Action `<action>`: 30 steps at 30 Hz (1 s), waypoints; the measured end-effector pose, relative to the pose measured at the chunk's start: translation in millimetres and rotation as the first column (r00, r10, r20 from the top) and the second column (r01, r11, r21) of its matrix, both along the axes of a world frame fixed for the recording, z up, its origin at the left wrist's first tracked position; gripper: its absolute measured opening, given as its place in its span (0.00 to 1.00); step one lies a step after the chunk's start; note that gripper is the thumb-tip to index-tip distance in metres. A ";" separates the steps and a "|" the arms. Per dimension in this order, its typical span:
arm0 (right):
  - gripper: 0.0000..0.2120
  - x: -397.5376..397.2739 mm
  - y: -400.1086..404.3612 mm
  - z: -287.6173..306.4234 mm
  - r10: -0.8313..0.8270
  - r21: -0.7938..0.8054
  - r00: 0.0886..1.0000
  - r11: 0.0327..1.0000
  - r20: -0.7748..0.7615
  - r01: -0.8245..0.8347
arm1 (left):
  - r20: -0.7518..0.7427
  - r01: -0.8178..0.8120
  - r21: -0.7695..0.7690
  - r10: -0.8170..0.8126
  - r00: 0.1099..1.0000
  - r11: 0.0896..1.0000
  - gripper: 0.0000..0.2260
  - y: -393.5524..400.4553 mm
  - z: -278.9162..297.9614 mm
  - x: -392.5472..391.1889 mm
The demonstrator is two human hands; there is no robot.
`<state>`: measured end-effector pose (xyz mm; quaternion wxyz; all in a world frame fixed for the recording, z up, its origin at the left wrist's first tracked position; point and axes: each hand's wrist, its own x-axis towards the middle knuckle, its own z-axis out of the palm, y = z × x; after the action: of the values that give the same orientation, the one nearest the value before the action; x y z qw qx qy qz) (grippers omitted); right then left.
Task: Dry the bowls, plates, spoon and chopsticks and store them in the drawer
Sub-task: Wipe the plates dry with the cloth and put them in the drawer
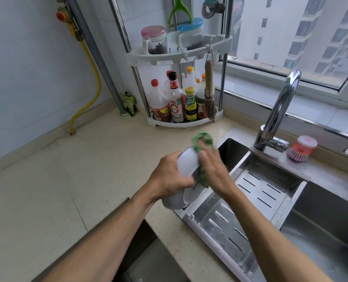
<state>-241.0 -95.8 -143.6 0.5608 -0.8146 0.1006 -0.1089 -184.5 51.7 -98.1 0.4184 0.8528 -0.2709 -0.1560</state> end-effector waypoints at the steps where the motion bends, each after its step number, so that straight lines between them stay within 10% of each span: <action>1: 0.27 4.5 -9.4 0.9 -0.057 0.091 0.998 0.994 -0.041 0.060 | 0.033 0.016 0.004 -0.016 0.999 1.000 0.25 -0.7 2.4 -3.1; 7: 0.18 -0.3 14.1 -0.3 0.003 -0.101 0.997 0.995 0.076 0.005 | -0.061 -0.032 -0.041 0.029 0.998 0.999 0.16 -3.4 7.4 4.6; 13: 0.22 -2.8 -11.4 -4.9 -0.249 0.578 0.940 0.741 -0.235 0.340 | -0.032 0.016 -0.193 -0.022 0.999 0.981 0.24 2.7 19.7 -1.7; 17: 0.16 -1.9 -10.7 -7.3 -0.353 0.682 0.883 0.564 -0.310 0.465 | -0.207 -0.061 -0.286 0.001 0.978 0.956 0.27 5.5 20.3 -1.8; 22: 0.21 -1.3 -24.2 0.2 -0.268 0.554 0.942 0.762 -0.202 0.336 | -0.468 0.013 -0.203 -0.108 0.877 0.979 0.26 11.1 34.0 11.2; 30: 0.20 0.4 -8.4 17.0 -0.027 -0.098 0.994 0.994 0.109 0.038 | -0.285 -0.111 -0.132 0.070 0.956 0.985 0.19 -2.2 23.6 8.5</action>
<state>-240.6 -104.2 -126.5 0.5221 -0.8328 0.0778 -0.1667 -176.0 49.5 -74.5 0.5206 0.8007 -0.1806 -0.2349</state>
